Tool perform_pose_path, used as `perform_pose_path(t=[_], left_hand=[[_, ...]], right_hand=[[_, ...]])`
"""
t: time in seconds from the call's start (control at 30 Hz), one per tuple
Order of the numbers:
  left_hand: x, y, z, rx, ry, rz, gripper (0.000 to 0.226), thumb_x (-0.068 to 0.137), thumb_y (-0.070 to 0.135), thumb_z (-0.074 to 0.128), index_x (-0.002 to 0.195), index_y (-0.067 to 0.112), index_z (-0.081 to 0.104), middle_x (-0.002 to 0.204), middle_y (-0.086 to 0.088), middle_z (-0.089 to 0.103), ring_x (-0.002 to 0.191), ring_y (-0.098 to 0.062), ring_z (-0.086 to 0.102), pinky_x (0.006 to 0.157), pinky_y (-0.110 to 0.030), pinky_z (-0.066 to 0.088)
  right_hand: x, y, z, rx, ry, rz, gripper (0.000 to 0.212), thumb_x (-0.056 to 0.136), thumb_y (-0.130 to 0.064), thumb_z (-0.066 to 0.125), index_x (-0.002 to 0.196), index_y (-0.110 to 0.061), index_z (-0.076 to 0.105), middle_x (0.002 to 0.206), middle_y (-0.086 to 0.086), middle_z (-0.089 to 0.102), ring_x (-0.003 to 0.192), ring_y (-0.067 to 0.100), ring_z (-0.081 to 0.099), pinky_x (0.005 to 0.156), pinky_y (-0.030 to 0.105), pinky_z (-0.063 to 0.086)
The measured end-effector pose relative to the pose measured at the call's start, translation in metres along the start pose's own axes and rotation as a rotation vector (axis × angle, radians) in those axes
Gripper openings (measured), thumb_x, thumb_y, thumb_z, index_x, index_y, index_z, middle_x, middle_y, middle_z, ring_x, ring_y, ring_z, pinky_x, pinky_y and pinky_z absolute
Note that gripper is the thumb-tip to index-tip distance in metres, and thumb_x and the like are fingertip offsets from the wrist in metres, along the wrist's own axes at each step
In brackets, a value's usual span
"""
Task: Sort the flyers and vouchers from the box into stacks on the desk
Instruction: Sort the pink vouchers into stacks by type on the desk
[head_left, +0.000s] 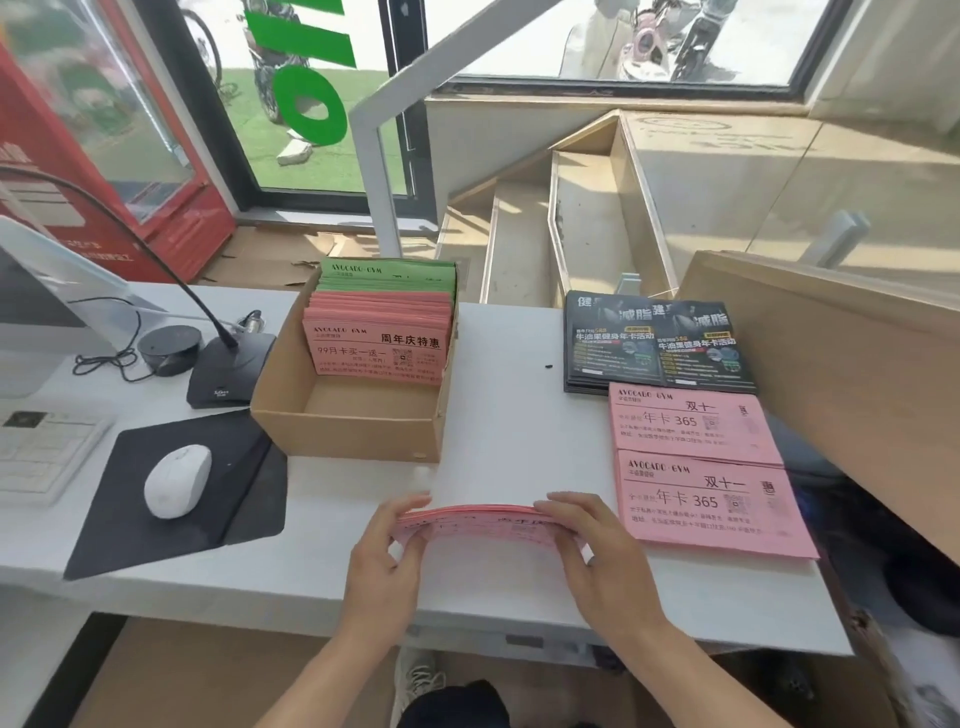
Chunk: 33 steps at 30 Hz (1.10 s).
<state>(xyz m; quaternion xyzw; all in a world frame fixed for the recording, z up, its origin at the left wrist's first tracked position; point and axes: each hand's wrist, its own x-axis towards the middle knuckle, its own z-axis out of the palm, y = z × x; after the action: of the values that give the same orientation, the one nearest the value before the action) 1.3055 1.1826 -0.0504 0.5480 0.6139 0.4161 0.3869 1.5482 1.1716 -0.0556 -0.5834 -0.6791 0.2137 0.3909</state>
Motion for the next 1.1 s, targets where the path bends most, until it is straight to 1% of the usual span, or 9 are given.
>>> perform_pose_path(t=[0.1,0.23,0.37,0.5,0.57,0.7,0.8,0.93,1.1], left_hand=[[-0.005,0.003,0.005,0.012,-0.030,-0.017,0.025,0.100,0.012,0.059,0.108,0.035,0.066,0.102,0.022,0.070,0.100,-0.004,0.062,0.082,-0.015,0.047],[-0.014,0.010,0.019,0.011,-0.026,-0.012,0.028,0.100,0.009,0.058,0.111,0.034,0.065,0.097,0.025,0.070,0.096,0.000,0.062,0.077,-0.008,0.045],[-0.019,0.016,0.035,-0.005,-0.049,0.006,0.035,0.100,0.008,0.057,0.118,0.037,0.065,0.105,0.024,0.071,0.099,-0.001,0.065,0.082,-0.008,0.046],[-0.018,0.021,0.045,0.023,-0.077,0.039,0.039,0.101,0.006,0.056,0.123,0.038,0.062,0.117,0.027,0.067,0.109,0.000,0.062,0.088,-0.005,0.043],[-0.017,0.024,0.046,0.016,-0.091,0.018,0.042,0.101,0.007,0.055,0.124,0.042,0.058,0.116,0.029,0.066,0.105,-0.001,0.063,0.085,-0.004,0.044],[-0.015,0.026,0.051,0.021,-0.120,-0.023,0.048,0.102,0.006,0.053,0.125,0.048,0.053,0.102,0.029,0.067,0.092,-0.003,0.064,0.075,-0.011,0.049],[-0.021,0.028,0.065,0.007,-0.216,-0.062,0.051,0.103,0.008,0.051,0.130,0.051,0.047,0.101,0.024,0.069,0.095,-0.003,0.066,0.075,-0.017,0.056],[-0.026,0.032,0.095,0.135,-0.392,-0.114,0.062,0.099,0.018,0.061,0.142,0.054,0.033,0.106,0.012,0.065,0.095,-0.012,0.068,0.076,-0.029,0.062],[-0.028,0.046,0.137,0.216,-0.479,-0.190,0.078,0.091,0.021,0.073,0.151,0.041,0.027,0.103,0.009,0.060,0.086,-0.010,0.069,0.065,-0.021,0.060]], right_hand=[[-0.005,0.004,-0.002,0.073,-0.001,0.054,0.041,0.094,0.000,0.062,0.119,-0.032,0.069,0.107,-0.021,0.064,0.101,0.001,0.063,0.079,0.022,0.053],[-0.016,0.011,-0.015,0.019,0.049,0.001,0.032,0.096,-0.008,0.061,0.116,-0.030,0.070,0.110,-0.021,0.062,0.096,-0.003,0.063,0.073,0.026,0.058],[-0.025,0.020,-0.030,0.007,0.119,0.009,0.027,0.093,-0.007,0.065,0.108,-0.028,0.073,0.111,-0.020,0.062,0.094,-0.002,0.063,0.073,0.027,0.058],[-0.029,0.030,-0.039,-0.005,0.066,0.112,0.025,0.092,-0.008,0.069,0.107,-0.028,0.069,0.120,-0.024,0.055,0.105,-0.006,0.057,0.075,0.030,0.059],[-0.029,0.031,-0.042,0.025,0.025,0.173,0.024,0.092,-0.012,0.069,0.108,-0.031,0.066,0.119,-0.028,0.055,0.109,-0.008,0.054,0.076,0.026,0.057],[-0.037,0.024,-0.053,0.142,-0.012,0.327,0.041,0.099,-0.013,0.060,0.119,-0.049,0.053,0.105,-0.032,0.062,0.106,-0.011,0.054,0.075,0.011,0.046],[-0.049,0.027,-0.065,0.210,0.058,0.444,0.048,0.099,-0.015,0.061,0.124,-0.054,0.047,0.110,-0.028,0.061,0.106,-0.011,0.055,0.077,0.009,0.051],[-0.071,0.043,-0.089,0.212,0.169,0.609,0.051,0.094,-0.021,0.068,0.126,-0.054,0.044,0.116,-0.021,0.061,0.104,0.003,0.061,0.078,0.025,0.059],[-0.089,0.069,-0.122,0.159,0.314,0.723,0.057,0.090,-0.021,0.074,0.127,-0.053,0.045,0.110,-0.021,0.062,0.094,0.005,0.067,0.068,0.028,0.062]])
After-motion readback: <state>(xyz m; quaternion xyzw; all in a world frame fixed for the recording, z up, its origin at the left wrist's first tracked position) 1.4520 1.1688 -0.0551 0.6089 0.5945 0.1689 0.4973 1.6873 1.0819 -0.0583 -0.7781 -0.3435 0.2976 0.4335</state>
